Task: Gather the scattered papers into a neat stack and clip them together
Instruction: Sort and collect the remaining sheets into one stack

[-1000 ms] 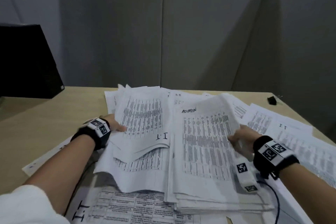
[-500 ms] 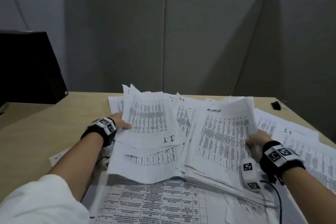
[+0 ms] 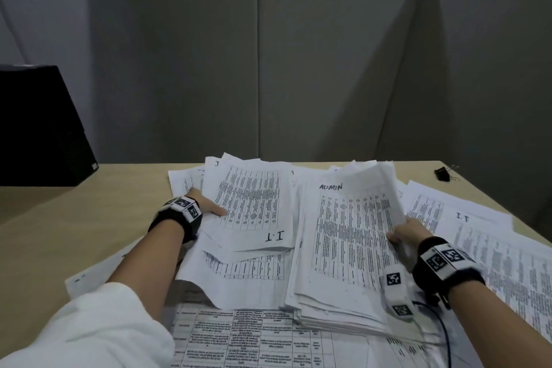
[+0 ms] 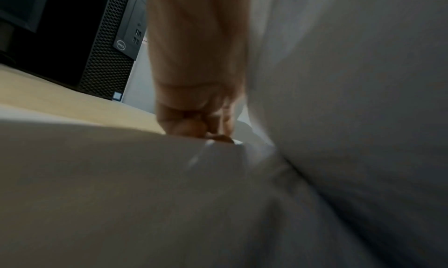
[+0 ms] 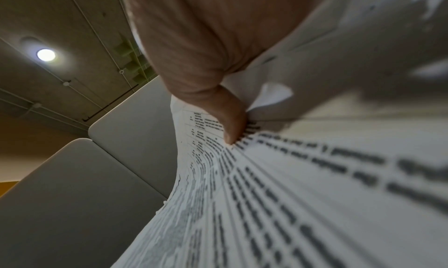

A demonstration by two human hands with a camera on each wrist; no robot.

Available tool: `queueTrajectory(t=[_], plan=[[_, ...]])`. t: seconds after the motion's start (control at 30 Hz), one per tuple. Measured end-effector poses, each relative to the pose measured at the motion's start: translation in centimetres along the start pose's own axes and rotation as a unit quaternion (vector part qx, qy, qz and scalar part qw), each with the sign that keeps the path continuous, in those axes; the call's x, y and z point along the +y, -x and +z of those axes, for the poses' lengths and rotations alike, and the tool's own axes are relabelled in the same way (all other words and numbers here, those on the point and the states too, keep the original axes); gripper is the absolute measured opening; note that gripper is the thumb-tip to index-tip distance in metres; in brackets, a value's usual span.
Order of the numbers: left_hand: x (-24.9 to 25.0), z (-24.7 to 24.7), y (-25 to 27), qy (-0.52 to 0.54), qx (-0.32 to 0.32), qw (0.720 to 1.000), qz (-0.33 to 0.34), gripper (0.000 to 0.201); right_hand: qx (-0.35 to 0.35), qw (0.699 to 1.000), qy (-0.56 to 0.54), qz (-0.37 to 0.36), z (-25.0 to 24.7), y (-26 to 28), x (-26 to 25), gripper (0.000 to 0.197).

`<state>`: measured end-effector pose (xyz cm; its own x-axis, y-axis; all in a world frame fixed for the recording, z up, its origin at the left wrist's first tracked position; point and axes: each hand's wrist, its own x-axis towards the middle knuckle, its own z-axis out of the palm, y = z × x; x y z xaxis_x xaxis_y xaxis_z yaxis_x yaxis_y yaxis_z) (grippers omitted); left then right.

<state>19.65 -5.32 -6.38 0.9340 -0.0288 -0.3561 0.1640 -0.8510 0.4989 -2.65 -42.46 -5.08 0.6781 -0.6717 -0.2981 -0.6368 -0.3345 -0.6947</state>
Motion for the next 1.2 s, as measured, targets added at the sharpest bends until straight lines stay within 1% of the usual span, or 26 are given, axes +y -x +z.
queueTrajectory(t=[0.07,0.1,0.17,0.2,0.23,0.3,0.4,0.5,0.53,0.57,0.63,0.67,0.73,0.77,0.8,0.83,0.87,0.9,0.93,0.97,1.0,1.03,1.07,1.1,1.13,1.2], plan=[[0.3,-0.6,0.6,0.012,-0.037,0.999,-0.022,0.085,-0.005,1.000,-0.019,-0.002,0.0,0.0,0.1,0.041],[0.5,-0.8,1.2,0.011,-0.046,0.998,-0.032,0.084,-0.010,1.000,-0.029,-0.001,0.0,0.1,0.1,0.042],[0.6,-1.0,1.5,-0.007,-0.055,0.998,-0.038,0.091,-0.016,0.999,-0.041,0.005,0.0,0.2,0.2,0.043],[0.6,-1.0,1.4,-0.012,-0.057,0.998,-0.034,0.089,-0.017,0.999,-0.047,0.011,0.1,0.1,0.2,0.043],[0.9,-1.0,1.9,-0.017,-0.060,0.998,-0.026,0.083,-0.017,0.998,-0.054,0.015,0.1,0.2,0.3,0.043],[1.6,-0.9,3.4,-0.029,-0.049,0.998,-0.001,0.063,-0.015,0.998,-0.062,0.015,0.1,0.1,0.4,0.044],[2.3,-1.3,5.3,-0.019,-0.033,0.998,0.047,0.044,-0.022,0.997,-0.077,0.008,0.1,-0.1,0.6,0.044],[2.1,-3.4,6.5,0.099,0.050,0.989,0.102,0.036,-0.042,0.993,-0.107,0.025,-0.2,-0.6,0.8,0.038],[2.0,-4.4,7.0,0.162,0.082,0.977,0.117,0.036,-0.049,0.992,-0.112,0.030,-0.3,-1.0,0.9,0.034],[1.8,-5.7,7.7,0.233,0.117,0.956,0.136,0.038,-0.063,0.991,-0.109,0.037,-0.6,-0.9,0.9,0.030],[1.4,-8.3,8.6,0.349,0.175,0.905,0.168,0.042,-0.091,0.990,-0.096,0.041,-1.1,-0.7,0.9,0.012],[1.0,-9.4,8.4,0.388,0.191,0.884,0.176,0.049,-0.109,0.988,-0.100,0.041,-1.2,-0.6,1.0,0.006],[0.9,-10.6,8.7,0.453,0.204,0.848,0.183,0.071,-0.144,0.980,-0.132,0.036,-1.1,-0.4,1.4,0.007],[1.1,-10.6,8.9,0.478,0.202,0.834,0.186,0.076,-0.156,0.976,-0.150,0.027,-0.9,-0.5,1.8,0.009],[1.7,-10.2,9.5,0.501,0.196,0.820,0.194,0.072,-0.165,0.972,-0.165,0.022,-0.6,-0.5,2.1,0.011],[2.6,-9.3,10.1,0.514,0.185,0.813,0.200,0.061,-0.173,0.967,-0.185,0.020,-0.4,-0.4,2.2,0.012],[3.6,-8.1,10.7,0.515,0.161,0.814,0.214,0.051,-0.175,0.962,-0.209,0.019,-0.3,-0.1,2.3,0.015],[4.5,-6.4,11.1,0.503,0.129,0.825,0.222,0.043,-0.182,0.953,-0.240,0.015,-0.3,0.1,2.3,0.024],[5.3,-4.4,11.6,0.479,0.090,0.842,0.233,0.035,-0.188,0.945,-0.266,0.013,-0.4,0.2,2.3,0.041],[5.7,-2.5,11.8,0.438,0.054,0.866,0.233,0.029,-0.198,0.937,-0.288,0.006,-0.6,0.2,2.2,0.062],[5.9,-0.4,11.7,0.381,0.018,0.896,0.228,0.025,-0.216,0.926,-0.308,0.008,-0.9,0.3,2.2,0.076],[5.9,1.7,11.5,0.324,-0.017,0.920,0.219,0.026,-0.238,0.914,-0.329,0.007,-1.2,0.3,2.2,0.078],[5.8,3.5,11.4,0.271,-0.052,0.939,0.208,0.030,-0.253,0.906,-0.338,0.007,-1.5,0.4,2.1,0.072],[5.7,5.3,11.4,0.233,-0.087,0.948,0.198,0.035,-0.266,0.904,-0.334,0.004,-1.6,0.5,2.0,0.065],[5.7,7.0,11.6,0.199,-0.118,0.954,0.188,0.040,-0.267,0.911,-0.315,-0.002,-1.7,0.8,1.9,0.057],[6.0,9.1,11.5,0.131,-0.162,0.959,0.190,0.048,-0.277,0.922,-0.270,-0.002,-1.5,1.5,1.5,0.049]])
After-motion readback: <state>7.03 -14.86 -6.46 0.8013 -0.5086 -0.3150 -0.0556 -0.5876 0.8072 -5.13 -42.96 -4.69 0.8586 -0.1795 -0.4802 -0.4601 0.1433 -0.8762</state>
